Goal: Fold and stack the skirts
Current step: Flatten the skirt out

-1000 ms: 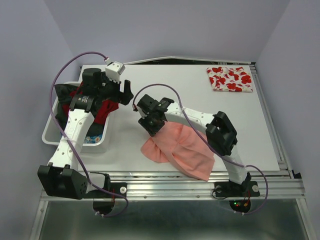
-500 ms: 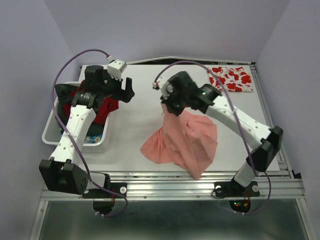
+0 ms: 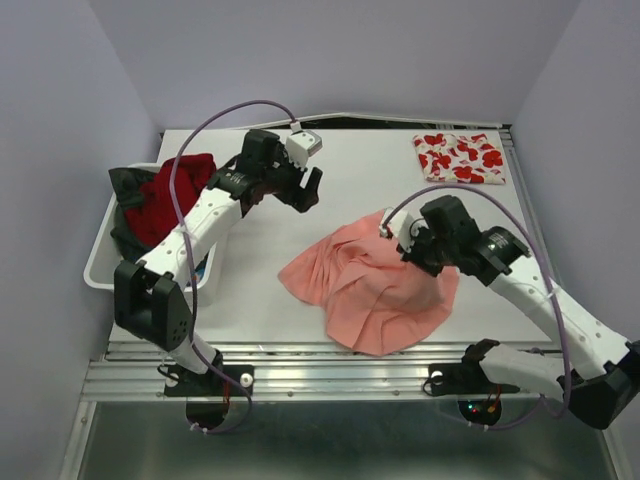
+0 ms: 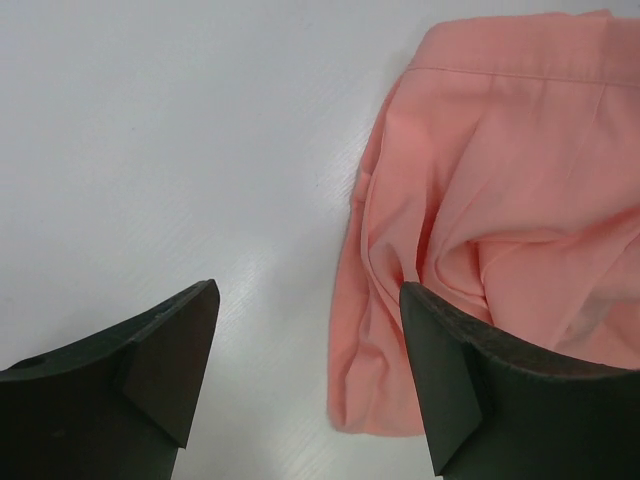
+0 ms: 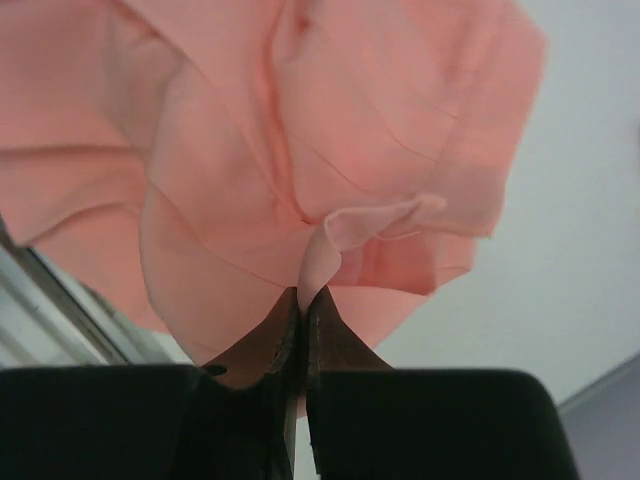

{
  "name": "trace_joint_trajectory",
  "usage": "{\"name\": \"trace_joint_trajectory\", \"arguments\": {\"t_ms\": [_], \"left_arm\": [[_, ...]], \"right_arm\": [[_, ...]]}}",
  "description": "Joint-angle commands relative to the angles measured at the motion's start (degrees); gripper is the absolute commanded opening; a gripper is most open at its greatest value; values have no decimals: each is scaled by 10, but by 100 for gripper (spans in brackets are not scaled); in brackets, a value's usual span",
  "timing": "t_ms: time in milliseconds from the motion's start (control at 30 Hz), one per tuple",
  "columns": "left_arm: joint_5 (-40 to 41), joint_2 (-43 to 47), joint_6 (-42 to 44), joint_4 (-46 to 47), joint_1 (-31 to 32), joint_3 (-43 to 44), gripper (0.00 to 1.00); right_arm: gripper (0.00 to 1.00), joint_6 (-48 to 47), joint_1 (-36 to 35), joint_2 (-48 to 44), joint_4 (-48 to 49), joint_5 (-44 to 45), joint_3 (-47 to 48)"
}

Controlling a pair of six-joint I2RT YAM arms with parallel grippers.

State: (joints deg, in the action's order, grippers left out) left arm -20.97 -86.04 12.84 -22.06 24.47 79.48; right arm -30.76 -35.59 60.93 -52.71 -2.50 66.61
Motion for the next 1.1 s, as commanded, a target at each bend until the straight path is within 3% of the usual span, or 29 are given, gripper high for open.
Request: {"name": "trace_joint_trajectory", "arguments": {"t_ms": [0, 167, 367, 533, 600, 833, 1067], "left_arm": [[-6, -55, -4, 34, 14, 55, 84], [-30, -133, 2, 16, 24, 152, 84], [-49, -246, 88, -99, 66, 339, 86], [-102, -387, 175, -271, 88, 571, 87], [-124, -439, 214, -320, 96, 610, 87], [-118, -404, 212, -243, 131, 483, 89], [-90, -404, 232, -253, 182, 474, 90]], "right_arm": [[1, -18, 1, 28, -22, -104, -64], [1, -25, -43, 99, -23, -191, -78], [1, -36, -162, 181, 22, -140, -98], [1, -32, -232, 201, 52, -102, -126], [1, -24, -275, 215, 66, -68, -148], [1, 5, -318, 278, 88, -63, -163], [1, 21, -323, 308, 95, -90, -160]]}}
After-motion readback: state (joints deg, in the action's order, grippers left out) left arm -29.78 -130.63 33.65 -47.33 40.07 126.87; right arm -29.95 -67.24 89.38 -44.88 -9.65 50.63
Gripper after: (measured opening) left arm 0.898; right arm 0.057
